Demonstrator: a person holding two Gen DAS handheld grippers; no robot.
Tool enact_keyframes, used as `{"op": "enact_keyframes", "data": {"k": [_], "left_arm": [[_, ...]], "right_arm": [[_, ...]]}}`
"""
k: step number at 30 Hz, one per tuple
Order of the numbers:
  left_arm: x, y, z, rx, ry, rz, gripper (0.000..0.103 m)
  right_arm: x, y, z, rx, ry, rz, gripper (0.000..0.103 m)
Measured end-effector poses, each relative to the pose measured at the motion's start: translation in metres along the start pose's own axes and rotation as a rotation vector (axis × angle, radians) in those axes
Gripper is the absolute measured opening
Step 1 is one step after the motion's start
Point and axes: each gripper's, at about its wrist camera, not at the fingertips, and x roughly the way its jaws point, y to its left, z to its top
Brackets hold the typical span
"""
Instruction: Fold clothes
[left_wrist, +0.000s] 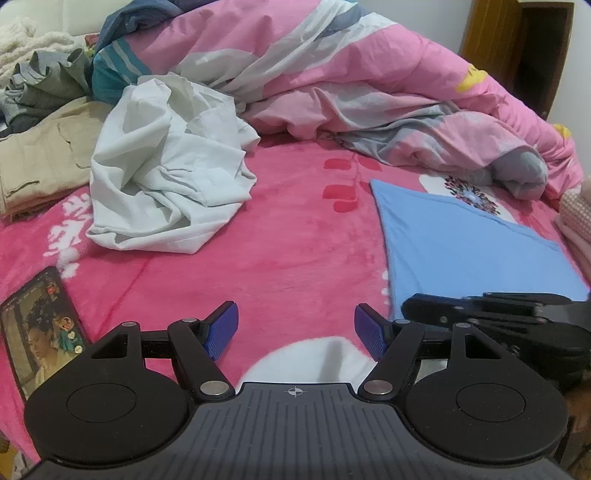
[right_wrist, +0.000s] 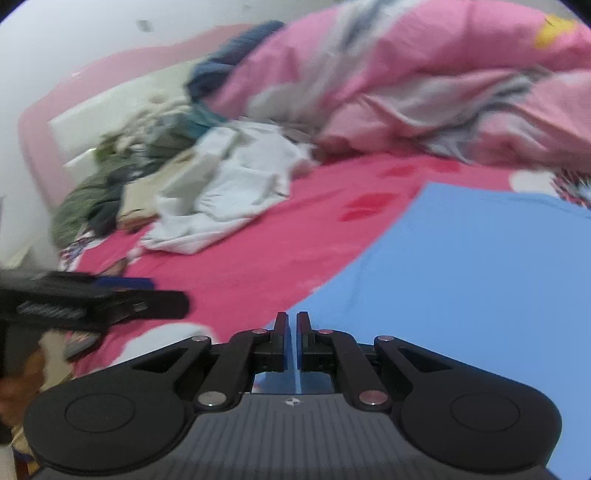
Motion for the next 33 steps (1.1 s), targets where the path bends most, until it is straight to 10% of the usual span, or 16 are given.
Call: {"op": "enact_keyframes", "data": {"k": [9, 17, 26, 33], "left_arm": [[0.005, -0.009, 0.007, 0.008, -0.008, -0.009, 0.070], [0.029, -0.059, 0.012, 0.101, -0.014, -0.112, 0.069], [0.057, -0.091, 0.014, 0.150, -0.043, -0.248, 0.027], [0.079, -0.051, 0.007, -0.003, 0.002, -0.123, 0.010]], "right_arm": [[-0.022, 0.028, -0.018, -0.083, 0.025, 0.168, 0.003], [-0.103, -0.066, -0.004, 0.115, -0.110, -0.032, 0.003], [-0.137, -0.134, -0.021, 0.286, -0.190, -0.110, 0.004], [-0.140, -0.144, -0.027, 0.317, -0.213, -0.089, 0.004]]}}
